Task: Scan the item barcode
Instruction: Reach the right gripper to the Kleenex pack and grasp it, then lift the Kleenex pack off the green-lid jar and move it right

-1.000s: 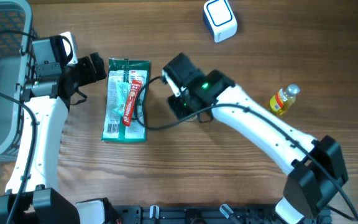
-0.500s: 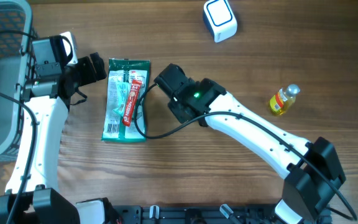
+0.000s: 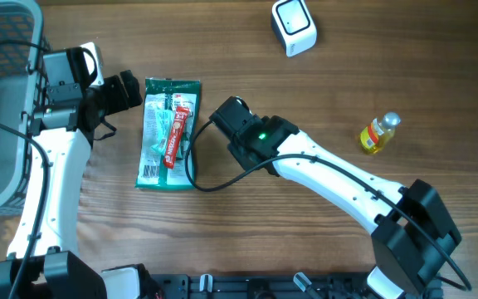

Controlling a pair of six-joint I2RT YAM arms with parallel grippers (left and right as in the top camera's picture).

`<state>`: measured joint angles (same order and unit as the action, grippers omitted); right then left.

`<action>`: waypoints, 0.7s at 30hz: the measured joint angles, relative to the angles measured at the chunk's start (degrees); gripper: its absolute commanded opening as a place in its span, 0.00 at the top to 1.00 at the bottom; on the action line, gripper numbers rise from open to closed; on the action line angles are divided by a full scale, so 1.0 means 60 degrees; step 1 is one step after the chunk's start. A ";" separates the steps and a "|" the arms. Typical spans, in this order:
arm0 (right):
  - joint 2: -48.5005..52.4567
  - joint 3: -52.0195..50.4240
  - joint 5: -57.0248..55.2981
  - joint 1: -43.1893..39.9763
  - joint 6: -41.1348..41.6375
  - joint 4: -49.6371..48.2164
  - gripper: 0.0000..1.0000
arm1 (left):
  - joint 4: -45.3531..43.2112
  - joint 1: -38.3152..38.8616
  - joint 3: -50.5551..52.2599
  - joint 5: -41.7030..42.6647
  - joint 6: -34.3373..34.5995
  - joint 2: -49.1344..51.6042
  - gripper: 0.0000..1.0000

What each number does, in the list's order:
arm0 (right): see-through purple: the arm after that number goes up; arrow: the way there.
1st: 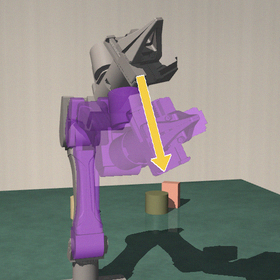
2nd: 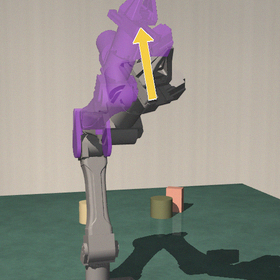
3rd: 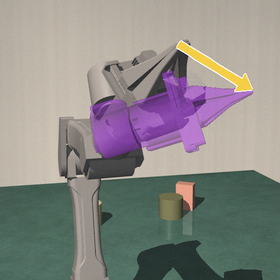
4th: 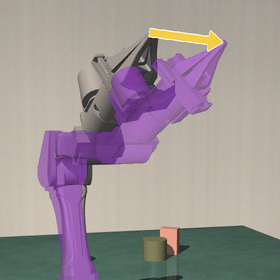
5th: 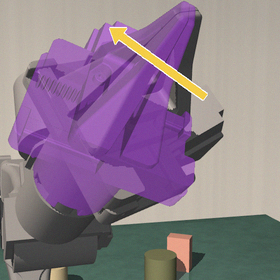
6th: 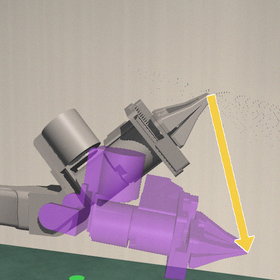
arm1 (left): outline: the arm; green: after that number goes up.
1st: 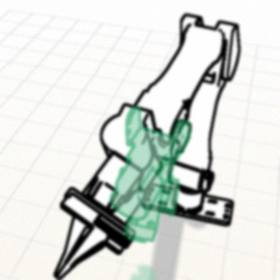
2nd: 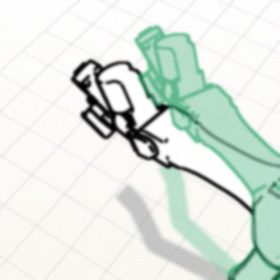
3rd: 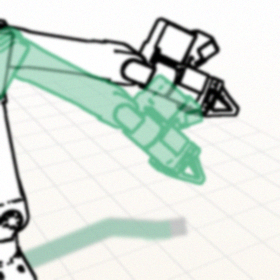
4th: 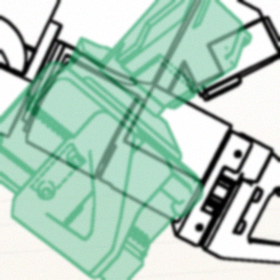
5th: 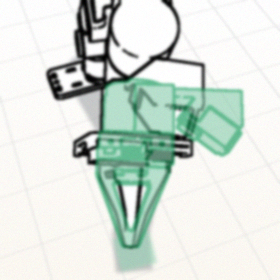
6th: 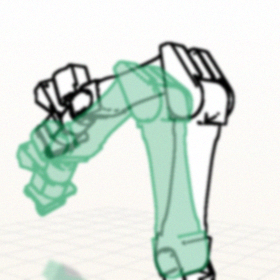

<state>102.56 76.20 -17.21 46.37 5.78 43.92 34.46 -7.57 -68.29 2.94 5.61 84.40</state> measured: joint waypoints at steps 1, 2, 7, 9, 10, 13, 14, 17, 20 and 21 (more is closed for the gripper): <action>0.0000 0.0000 0.0004 0.0000 0.0000 0.0000 0.78 | 0.0000 0.0000 0.0000 0.0000 0.0000 0.0000 0.00; 0.0000 0.0000 0.0004 0.0000 0.0000 -0.0004 0.78 | 0.0000 0.0000 0.0000 0.0000 0.0000 0.0000 0.00; -0.0004 0.0000 0.0000 0.0000 -0.0007 -0.0022 0.96 | 0.0000 0.0000 0.0000 0.0000 0.0000 0.0000 0.00; -0.0004 0.0000 -0.0004 0.0000 0.0007 -0.0029 0.96 | 0.0000 0.0000 0.0000 0.0000 0.0000 0.0000 0.00; -0.0007 0.0000 -0.0007 0.0000 0.0004 -0.0029 0.96 | 0.0000 0.0000 0.0000 0.0000 0.0000 0.0000 0.00; -0.0149 0.0004 0.0004 -0.0029 0.0076 0.0015 0.96 | 0.0000 0.0000 0.0000 0.0000 0.0000 0.0000 0.00; -0.0255 0.0004 0.0022 -0.0055 0.0131 0.0047 0.96 | 0.0000 0.0000 0.0000 0.0000 0.0000 0.0000 0.00; -0.1111 0.0000 0.0415 -0.0455 0.0463 0.0138 0.96 | 0.0000 0.0000 0.0000 0.0000 0.0000 0.0000 0.00; -0.2055 0.0018 0.1614 -0.1461 0.0627 0.0215 0.96 | 0.0000 0.0000 0.0000 0.0000 0.0000 0.0000 0.00; -0.2157 0.0029 0.2157 -0.1851 0.0656 0.0302 0.96 | 0.0000 0.0000 0.0000 0.0000 0.0000 0.0000 0.00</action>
<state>89.62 76.38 -4.27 35.27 9.72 45.74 34.46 -7.57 -68.29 2.94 5.61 84.40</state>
